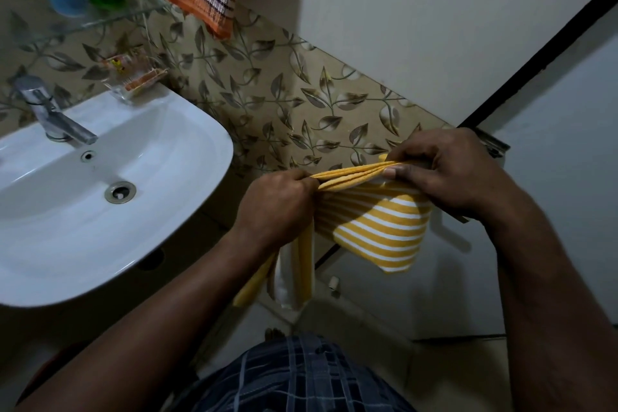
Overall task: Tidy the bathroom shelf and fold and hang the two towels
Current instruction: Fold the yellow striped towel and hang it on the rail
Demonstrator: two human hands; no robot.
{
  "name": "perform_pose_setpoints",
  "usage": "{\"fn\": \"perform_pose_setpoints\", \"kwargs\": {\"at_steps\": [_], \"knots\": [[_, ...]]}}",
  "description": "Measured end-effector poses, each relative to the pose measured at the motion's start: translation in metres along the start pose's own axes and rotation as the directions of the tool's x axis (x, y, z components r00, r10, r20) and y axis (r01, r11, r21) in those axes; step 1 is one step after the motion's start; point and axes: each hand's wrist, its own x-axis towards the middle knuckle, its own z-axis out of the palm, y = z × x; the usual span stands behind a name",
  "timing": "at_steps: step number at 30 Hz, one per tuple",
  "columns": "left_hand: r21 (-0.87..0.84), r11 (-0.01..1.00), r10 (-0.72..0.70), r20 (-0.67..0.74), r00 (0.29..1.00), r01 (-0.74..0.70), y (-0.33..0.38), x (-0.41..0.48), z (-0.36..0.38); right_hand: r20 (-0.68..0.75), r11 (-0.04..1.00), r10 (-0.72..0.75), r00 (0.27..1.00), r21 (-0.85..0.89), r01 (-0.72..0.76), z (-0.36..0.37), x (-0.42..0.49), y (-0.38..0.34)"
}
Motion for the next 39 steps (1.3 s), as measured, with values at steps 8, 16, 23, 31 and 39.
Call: {"fn": "perform_pose_setpoints", "kwargs": {"at_steps": [8,16,23,31,39], "knots": [[-0.137,0.959,0.279,0.301,0.912,-0.248,-0.02,0.025,-0.019,0.036,0.999,0.032,0.999,0.01,-0.033,0.006,0.0,0.003],[-0.286,0.924,0.327,0.244,0.913,-0.255,0.0,0.017,-0.006,0.012,0.996,-0.052,0.999,0.069,0.051,-0.004,0.001,-0.002],[-0.159,0.962,0.245,0.155,0.957,-0.221,0.02,0.021,0.015,-0.001,0.993,-0.1,0.995,0.055,0.1,-0.016,-0.004,-0.007],[-0.499,0.827,-0.274,0.048,0.96,0.261,0.011,0.012,0.014,-0.037,0.999,0.041,0.998,-0.007,-0.041,-0.031,-0.021,0.023],[-0.223,0.971,-0.092,-0.012,0.996,0.087,0.013,0.0,0.02,-0.044,0.992,0.126,0.991,0.009,-0.125,-0.02,-0.037,0.037]]}}
